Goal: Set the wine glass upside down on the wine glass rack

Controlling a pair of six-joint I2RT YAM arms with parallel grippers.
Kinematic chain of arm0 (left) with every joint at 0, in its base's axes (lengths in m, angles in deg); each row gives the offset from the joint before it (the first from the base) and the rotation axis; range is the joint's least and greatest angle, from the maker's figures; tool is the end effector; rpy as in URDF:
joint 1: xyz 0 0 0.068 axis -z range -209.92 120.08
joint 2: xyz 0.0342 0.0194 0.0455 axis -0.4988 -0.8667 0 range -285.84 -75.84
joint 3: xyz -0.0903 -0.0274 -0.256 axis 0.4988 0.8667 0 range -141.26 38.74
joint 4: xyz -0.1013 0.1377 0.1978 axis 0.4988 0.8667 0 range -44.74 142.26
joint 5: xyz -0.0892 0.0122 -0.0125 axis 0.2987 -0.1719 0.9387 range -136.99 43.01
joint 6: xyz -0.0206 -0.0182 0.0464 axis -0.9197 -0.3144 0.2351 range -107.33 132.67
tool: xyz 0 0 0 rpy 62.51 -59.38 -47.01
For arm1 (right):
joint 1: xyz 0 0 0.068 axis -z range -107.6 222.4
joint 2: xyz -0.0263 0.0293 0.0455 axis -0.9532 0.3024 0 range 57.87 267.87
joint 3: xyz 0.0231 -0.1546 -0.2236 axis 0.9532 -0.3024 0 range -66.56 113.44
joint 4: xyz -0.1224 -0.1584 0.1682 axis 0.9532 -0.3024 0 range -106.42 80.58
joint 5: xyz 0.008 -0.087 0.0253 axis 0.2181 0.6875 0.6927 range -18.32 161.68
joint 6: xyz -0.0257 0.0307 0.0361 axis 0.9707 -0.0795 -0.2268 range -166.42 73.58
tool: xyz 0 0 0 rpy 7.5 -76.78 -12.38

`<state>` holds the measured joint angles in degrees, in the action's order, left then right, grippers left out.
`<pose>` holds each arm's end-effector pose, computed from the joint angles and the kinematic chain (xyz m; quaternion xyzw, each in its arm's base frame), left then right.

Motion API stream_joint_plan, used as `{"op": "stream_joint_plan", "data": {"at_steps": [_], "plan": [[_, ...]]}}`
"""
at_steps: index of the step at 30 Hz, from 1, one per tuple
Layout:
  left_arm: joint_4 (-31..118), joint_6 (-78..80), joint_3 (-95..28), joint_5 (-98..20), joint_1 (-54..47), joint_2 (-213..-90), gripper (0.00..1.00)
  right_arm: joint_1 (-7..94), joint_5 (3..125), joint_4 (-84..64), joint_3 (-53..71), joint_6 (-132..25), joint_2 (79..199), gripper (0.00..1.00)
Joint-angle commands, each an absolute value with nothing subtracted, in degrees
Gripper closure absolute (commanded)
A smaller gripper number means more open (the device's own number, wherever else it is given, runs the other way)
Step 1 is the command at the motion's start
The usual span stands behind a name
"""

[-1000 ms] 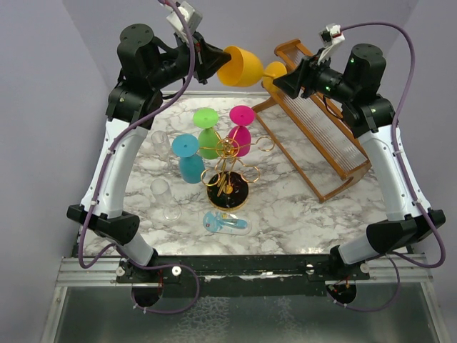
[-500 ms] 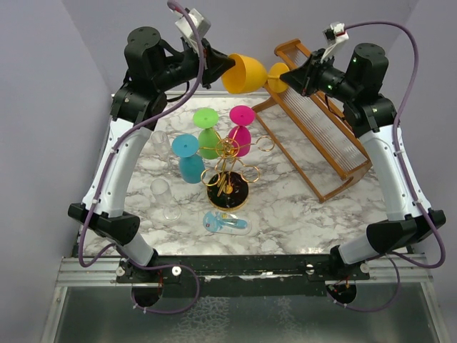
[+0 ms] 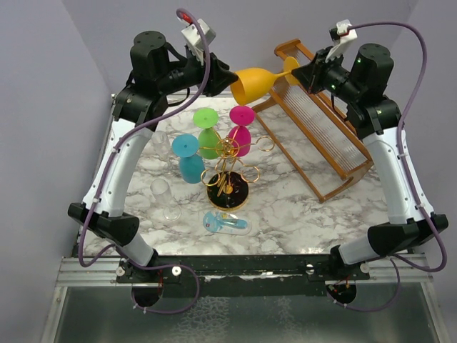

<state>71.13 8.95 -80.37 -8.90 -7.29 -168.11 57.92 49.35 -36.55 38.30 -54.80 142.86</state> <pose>0.2904 -0.1449 0.5431 0.3384 0.6155 -0.3764 0.6041 0.2997 0.0914 0.5027 -0.1669 0.7285 0.2708 0.6067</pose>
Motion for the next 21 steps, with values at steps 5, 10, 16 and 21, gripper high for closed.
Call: {"op": "stream_joint_plan", "data": {"at_steps": [5, 10, 16, 21], "plan": [[76.1, 15.8, -81.2, -11.6, -7.2, -163.9, 0.45, 58.8, 58.2, -39.3, 41.0, -44.7, 138.2, 0.99], [78.1, 17.3, -81.3, -16.3, -8.0, -162.4, 0.27, 58.8, 57.7, -41.2, 41.5, -37.3, 135.8, 0.99], [78.2, 16.4, -80.5, -22.6, -9.6, -160.2, 0.10, 58.8, 56.3, -44.7, 41.1, -26.8, 132.0, 0.99], [79.4, 16.0, -80.4, -28.2, -10.8, -159.1, 0.01, 58.8, 54.4, -48.6, 40.6, -19.8, 128.9, 0.99]]}}
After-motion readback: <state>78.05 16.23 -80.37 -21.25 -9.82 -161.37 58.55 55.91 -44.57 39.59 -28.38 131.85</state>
